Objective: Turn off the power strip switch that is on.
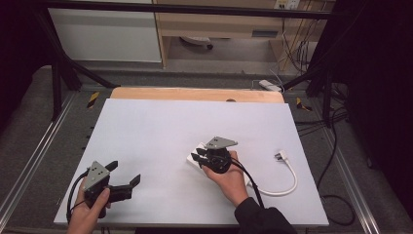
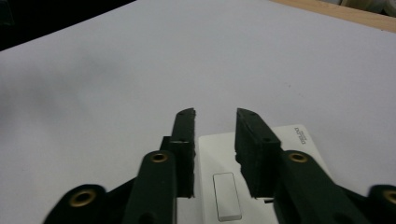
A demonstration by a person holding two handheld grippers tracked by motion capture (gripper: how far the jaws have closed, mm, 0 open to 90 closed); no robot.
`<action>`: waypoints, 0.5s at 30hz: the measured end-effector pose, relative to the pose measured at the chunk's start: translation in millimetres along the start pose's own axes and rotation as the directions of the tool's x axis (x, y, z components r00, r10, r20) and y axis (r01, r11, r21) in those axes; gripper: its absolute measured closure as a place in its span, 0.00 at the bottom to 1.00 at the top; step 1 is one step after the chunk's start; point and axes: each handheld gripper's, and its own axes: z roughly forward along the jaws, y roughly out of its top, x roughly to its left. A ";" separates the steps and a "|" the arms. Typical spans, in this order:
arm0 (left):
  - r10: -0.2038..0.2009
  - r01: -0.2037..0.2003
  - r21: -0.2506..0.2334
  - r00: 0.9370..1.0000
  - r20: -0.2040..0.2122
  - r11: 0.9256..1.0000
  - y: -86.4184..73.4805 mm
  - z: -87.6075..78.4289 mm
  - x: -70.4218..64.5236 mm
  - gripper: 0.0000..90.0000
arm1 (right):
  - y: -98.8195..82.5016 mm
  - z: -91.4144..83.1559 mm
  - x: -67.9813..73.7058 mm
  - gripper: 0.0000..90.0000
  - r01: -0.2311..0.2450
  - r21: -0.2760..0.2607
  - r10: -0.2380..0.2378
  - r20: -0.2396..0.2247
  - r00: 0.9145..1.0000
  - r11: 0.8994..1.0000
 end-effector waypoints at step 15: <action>-0.017 0.017 -0.017 1.000 -0.022 1.000 -0.9 -1.4 2.4 0.06 | 3.6 -13.6 -7.9 0.13 -0.030 -0.056 0.032 0.026 0.999 0.998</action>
